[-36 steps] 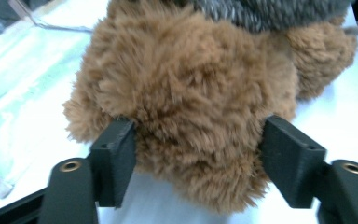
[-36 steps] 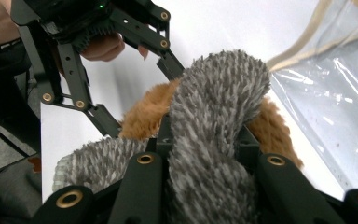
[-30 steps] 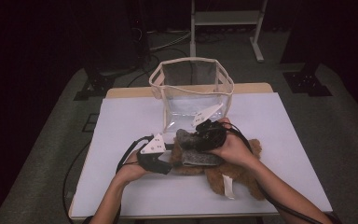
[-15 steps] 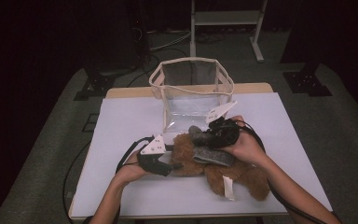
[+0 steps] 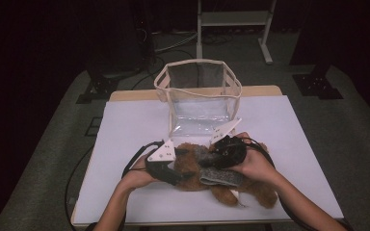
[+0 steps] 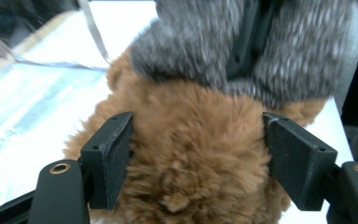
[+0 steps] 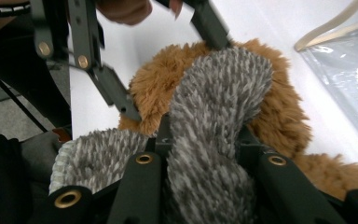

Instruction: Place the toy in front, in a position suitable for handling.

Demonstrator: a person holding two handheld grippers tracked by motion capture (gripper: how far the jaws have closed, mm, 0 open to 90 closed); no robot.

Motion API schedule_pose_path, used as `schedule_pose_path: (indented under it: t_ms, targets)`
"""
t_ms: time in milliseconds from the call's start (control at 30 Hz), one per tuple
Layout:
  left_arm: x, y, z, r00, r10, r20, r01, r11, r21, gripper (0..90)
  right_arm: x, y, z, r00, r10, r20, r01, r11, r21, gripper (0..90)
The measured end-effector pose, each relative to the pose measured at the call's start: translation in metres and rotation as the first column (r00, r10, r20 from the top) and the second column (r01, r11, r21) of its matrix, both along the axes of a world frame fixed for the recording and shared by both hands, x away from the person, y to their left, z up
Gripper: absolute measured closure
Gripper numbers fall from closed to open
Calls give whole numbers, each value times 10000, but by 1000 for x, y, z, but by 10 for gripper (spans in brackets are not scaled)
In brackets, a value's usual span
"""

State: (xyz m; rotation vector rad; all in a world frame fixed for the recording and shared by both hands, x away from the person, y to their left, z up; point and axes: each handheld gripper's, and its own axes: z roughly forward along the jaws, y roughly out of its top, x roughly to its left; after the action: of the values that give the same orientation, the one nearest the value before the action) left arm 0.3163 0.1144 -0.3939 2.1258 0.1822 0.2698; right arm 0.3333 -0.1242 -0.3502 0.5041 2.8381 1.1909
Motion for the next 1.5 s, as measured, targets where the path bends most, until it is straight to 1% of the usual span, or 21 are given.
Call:
schedule_pose_path:
  t_ms: [67,133,233,267,333,400,433,500,533,600,633,700,867,900,933,967,1033,1200,1300,1367,1500]
  targets:
    - [0,0,0,10000,-45,74,44,9998,175,270,4,-7,3,9999,-173,-3,173,9998,-10,697]
    - [-1,1,0,9999,-115,92,112,9995,278,270,11,-16,7,9982,-589,105,589,9982,-59,696]
    - [0,1,-1,9998,-183,55,181,9994,286,270,26,-36,12,9902,-1395,93,1394,9902,74,696]
    - [0,2,-1,9999,-170,21,170,9995,249,270,30,-41,12,9887,-1501,-53,1502,9886,130,695]
    - [1,2,0,9998,-186,-16,187,9995,246,262,32,-45,9,9875,-1552,-269,1558,9876,200,695]
    - [0,0,6,9999,-85,53,84,9995,295,233,27,-42,3,9892,-1402,-427,1408,9900,121,695]
    - [0,-2,9,9999,-58,163,53,9995,300,209,22,-38,-1,9909,-1254,-491,1262,9919,145,695]
    - [-1,-7,13,9997,-92,232,90,9999,62,196,14,-31,-6,9941,-876,-636,894,9956,271,694]
    - [-2,-9,14,9997,-126,226,125,9999,73,197,10,-28,-6,9950,-785,-610,801,9965,257,693]
    - [-3,-14,11,9993,-321,190,309,9977,600,214,4,-27,-4,9969,-677,-406,685,9975,184,693]
    - [-5,-15,8,9990,-359,263,340,9970,696,224,2,-28,-2,9972,-702,-274,706,9974,124,693]
    - [-6,-15,5,9991,-399,149,389,9971,650,224,2,-35,2,9969,-771,-183,773,9969,145,692]
    - [-7,-14,4,9987,-501,80,494,9959,758,227,12,-67,16,9850,-1717,184,1713,9849,237,692]
    - [-7,-14,4,9986,-517,86,508,9955,796,227,15,-76,17,9806,-1953,146,1948,9804,294,692]
    - [-7,-14,4,9986,-517,86,508,9955,796,226,15,-76,17,9806,-1953,146,1948,9804,294,692]
    - [-8,-14,4,9985,-542,104,531,9953,811,226,18,-89,18,9747,-2235,15,2234,9744,260,691]
    - [-7,-14,5,9983,-580,106,568,9946,871,226,18,-94,15,9727,-2314,-162,2318,9723,307,691]
    - [-7,-12,12,9985,-544,114,532,9946,886,222,11,-87,0,9805,-1901,-490,1921,9806,382,689]
    - [-7,-11,17,9987,-466,194,452,9968,662,222,5,-78,-7,9844,-1679,-530,1702,9844,440,688]
    - [-7,-12,16,9989,-431,201,414,9958,811,222,2,-75,-8,9866,-1563,-468,1585,9862,471,687]
    - [-6,-14,9,9987,-514,-3,512,9950,857,223,0,-77,-8,9851,-1661,-438,1684,9841,567,687]
